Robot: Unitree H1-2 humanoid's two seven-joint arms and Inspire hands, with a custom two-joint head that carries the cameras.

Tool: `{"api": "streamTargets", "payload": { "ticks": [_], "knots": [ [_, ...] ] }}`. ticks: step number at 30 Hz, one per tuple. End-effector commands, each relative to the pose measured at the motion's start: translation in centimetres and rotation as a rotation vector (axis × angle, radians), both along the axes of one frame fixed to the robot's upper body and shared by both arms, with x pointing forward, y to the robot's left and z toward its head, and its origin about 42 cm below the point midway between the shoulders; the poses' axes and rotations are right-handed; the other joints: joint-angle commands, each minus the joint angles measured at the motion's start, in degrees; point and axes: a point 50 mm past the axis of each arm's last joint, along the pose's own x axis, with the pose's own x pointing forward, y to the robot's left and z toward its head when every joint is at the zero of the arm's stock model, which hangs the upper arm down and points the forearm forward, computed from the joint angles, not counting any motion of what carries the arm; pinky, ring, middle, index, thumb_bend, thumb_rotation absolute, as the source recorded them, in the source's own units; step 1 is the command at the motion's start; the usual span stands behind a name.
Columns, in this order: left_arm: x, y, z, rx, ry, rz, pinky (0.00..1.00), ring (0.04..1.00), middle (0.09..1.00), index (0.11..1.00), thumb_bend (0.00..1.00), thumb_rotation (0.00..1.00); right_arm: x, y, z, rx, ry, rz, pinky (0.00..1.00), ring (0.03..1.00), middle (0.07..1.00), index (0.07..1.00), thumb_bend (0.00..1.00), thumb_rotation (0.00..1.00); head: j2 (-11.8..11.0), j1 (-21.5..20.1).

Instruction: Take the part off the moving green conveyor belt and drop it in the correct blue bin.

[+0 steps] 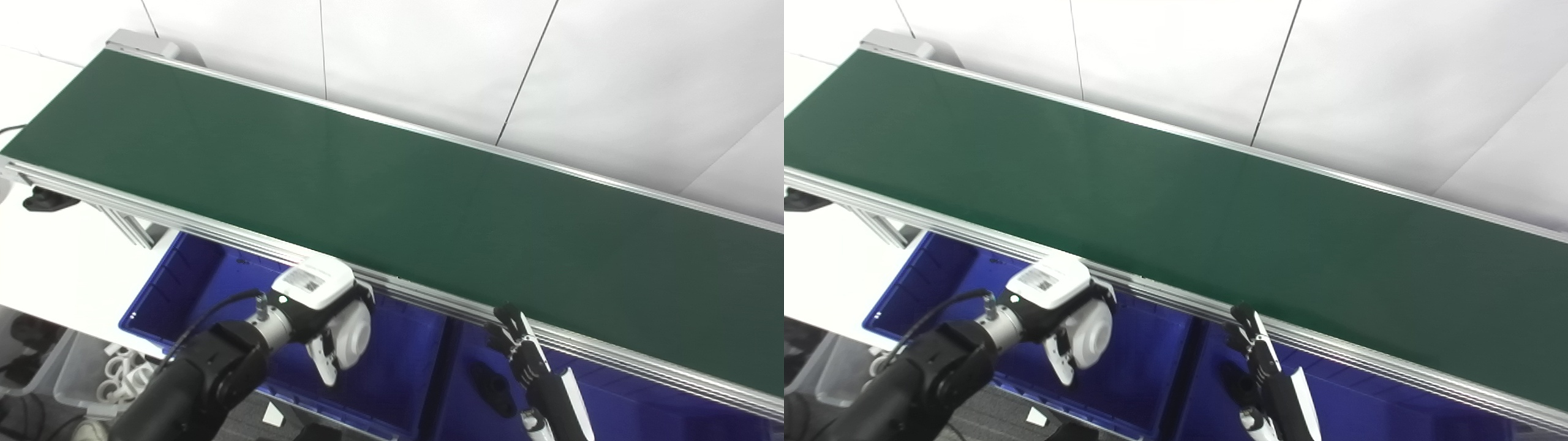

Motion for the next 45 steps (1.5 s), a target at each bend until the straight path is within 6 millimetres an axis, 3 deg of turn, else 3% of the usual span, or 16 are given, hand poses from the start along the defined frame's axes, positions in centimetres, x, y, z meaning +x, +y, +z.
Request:
{"api": "streamTargets", "payload": {
  "ticks": [1, 7, 8, 9, 10, 13, 15, 23, 31, 35, 41, 45],
  "knots": [
    [0.9, 0.1, 0.6, -0.016, -0.102, -0.003, 0.33, 0.409, 0.559, 0.49, 0.52, 0.06, 0.2, 0.0, 1.0, 0.021, -0.038, -0.004, 0.86, 0.9, 0.957, 0.979, 0.92, 0.96, 0.07, -0.28],
    [1.3, 0.3, -0.1, -0.054, -0.116, -0.003, 0.36, 0.438, 0.586, 0.493, 0.52, 0.07, 0.2, -0.1, 1.2, 0.019, -0.039, -0.004, 0.86, 0.901, 0.953, 0.975, 0.92, 0.96, 0.24, -0.5],
    [1.2, 0.3, 0.0, -0.06, -0.104, -0.008, 0.44, 0.562, 0.659, 0.609, 0.81, 0.23, 0.2, -0.1, 1.3, 0.019, -0.038, -0.003, 0.86, 0.903, 0.955, 0.976, 0.92, 0.96, 0.25, -0.49],
    [1.2, 0.5, 0.1, -0.054, -0.078, -0.03, 0.45, 0.594, 0.677, 0.638, 0.88, 0.27, 0.2, -0.2, 1.2, 0.019, -0.037, -0.003, 0.86, 0.903, 0.955, 0.976, 0.92, 0.96, 0.23, -0.51],
    [1.1, 0.6, 0.2, -0.049, -0.06, -0.046, 0.68, 0.771, 0.817, 0.772, 0.95, 0.43, 0.1, -0.2, 1.2, 0.018, -0.037, -0.002, 0.87, 0.904, 0.956, 0.976, 0.92, 0.96, 0.22, -0.54],
    [0.9, 0.7, 0.4, -0.042, -0.023, -0.068, 0.95, 0.961, 0.971, 0.924, 1.0, 0.58, 0.1, -0.2, 1.2, 0.019, -0.038, -0.001, 0.87, 0.902, 0.955, 0.976, 0.92, 0.96, 0.29, -0.76],
    [0.8, 0.7, 0.6, -0.045, -0.013, -0.073, 0.99, 0.99, 0.993, 0.969, 1.0, 0.63, 0.1, -0.2, 1.2, 0.02, -0.039, -0.001, 0.87, 0.901, 0.953, 0.976, 0.92, 0.95, 0.3, -0.85],
    [0.6, 0.6, 0.9, -0.041, -0.005, -0.104, 1.0, 1.0, 1.0, 1.0, 1.0, 0.67, 0.1, -0.3, 1.2, 0.014, -0.037, -0.002, 0.86, 0.897, 0.949, 0.974, 0.92, 0.96, 0.36, -0.83],
    [0.2, 0.2, 2.2, -0.087, 0.024, -0.135, 0.99, 1.0, 1.0, 1.0, 1.0, 0.65, -0.1, -0.1, 1.4, 0.015, -0.031, 0.002, 0.86, 0.901, 0.951, 0.979, 0.92, 0.95, 0.67, -1.63],
    [-0.3, -1.0, 6.0, -0.364, 0.032, -0.173, 0.97, 1.0, 1.0, 0.99, 1.0, 0.63, -0.1, 0.1, 1.4, 0.013, -0.035, 0.001, 0.86, 0.902, 0.951, 0.978, 0.91, 0.95, 0.86, -3.03],
    [0.0, -3.4, 11.3, -0.994, 0.17, -0.268, 0.94, 1.0, 1.0, 0.956, 1.0, 0.53, 0.0, 0.4, 1.1, 0.021, -0.029, 0.017, 0.91, 0.942, 0.975, 0.988, 0.9, 0.94, 0.29, -5.12],
    [0.9, -4.7, 12.0, -1.281, 0.186, -0.25, 0.92, 0.984, 0.983, 0.932, 1.0, 0.51, 0.1, 0.9, 0.7, 0.021, -0.028, 0.022, 0.93, 0.962, 0.988, 0.991, 0.89, 0.93, -0.45, -7.66]
  ]
}}
